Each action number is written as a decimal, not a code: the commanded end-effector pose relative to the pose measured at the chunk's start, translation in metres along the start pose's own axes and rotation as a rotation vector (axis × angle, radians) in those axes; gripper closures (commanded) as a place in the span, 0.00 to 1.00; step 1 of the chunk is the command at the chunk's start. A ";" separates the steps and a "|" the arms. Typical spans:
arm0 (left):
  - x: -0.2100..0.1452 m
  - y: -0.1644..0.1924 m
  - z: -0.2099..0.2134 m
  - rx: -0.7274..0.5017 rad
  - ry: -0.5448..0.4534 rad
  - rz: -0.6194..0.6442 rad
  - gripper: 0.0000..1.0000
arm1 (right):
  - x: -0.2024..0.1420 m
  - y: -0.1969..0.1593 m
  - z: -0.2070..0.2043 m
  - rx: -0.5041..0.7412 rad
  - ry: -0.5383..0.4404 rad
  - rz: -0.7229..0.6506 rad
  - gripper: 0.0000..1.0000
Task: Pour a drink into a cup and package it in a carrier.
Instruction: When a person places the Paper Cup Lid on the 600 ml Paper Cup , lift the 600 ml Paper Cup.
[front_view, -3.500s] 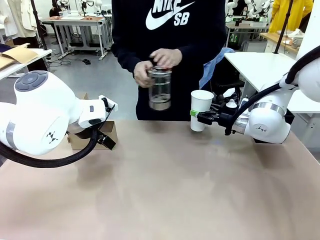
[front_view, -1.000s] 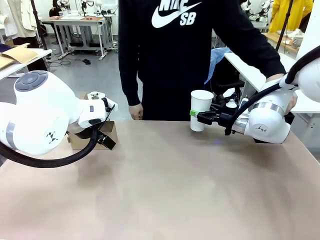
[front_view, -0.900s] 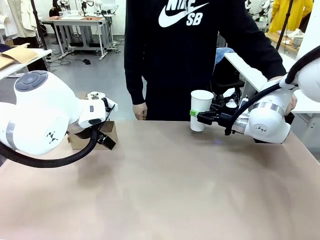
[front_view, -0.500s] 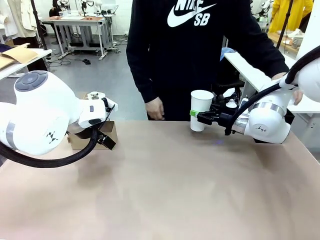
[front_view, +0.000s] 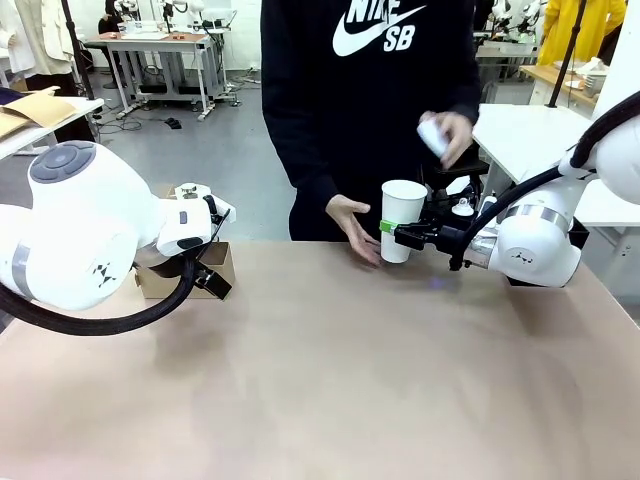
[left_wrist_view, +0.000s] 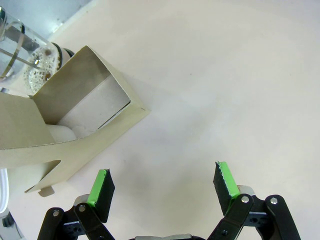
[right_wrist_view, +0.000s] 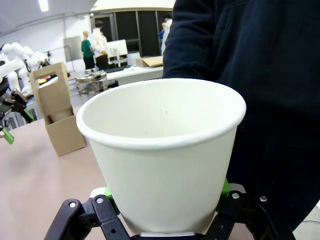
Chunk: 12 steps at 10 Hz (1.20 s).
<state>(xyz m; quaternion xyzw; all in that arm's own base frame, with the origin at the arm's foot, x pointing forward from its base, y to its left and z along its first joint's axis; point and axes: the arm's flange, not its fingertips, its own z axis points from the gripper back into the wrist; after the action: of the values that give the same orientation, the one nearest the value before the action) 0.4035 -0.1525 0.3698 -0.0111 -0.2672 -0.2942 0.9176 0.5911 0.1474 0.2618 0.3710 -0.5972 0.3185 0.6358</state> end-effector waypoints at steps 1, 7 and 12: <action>0.000 0.000 0.000 -0.002 -0.001 0.001 0.00 | 0.006 0.003 0.000 -0.005 0.002 0.004 0.19; 0.000 0.000 0.000 -0.002 -0.001 0.001 0.00 | 0.006 0.003 0.000 -0.005 0.002 0.004 0.19; 0.000 0.000 0.000 -0.002 -0.001 0.001 0.00 | 0.006 0.003 0.000 -0.005 0.002 0.004 0.19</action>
<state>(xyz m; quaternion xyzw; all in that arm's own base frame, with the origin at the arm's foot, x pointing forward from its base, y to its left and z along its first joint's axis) 0.4035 -0.1525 0.3698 -0.0111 -0.2672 -0.2942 0.9176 0.5896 0.1456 0.2591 0.3696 -0.5950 0.3174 0.6392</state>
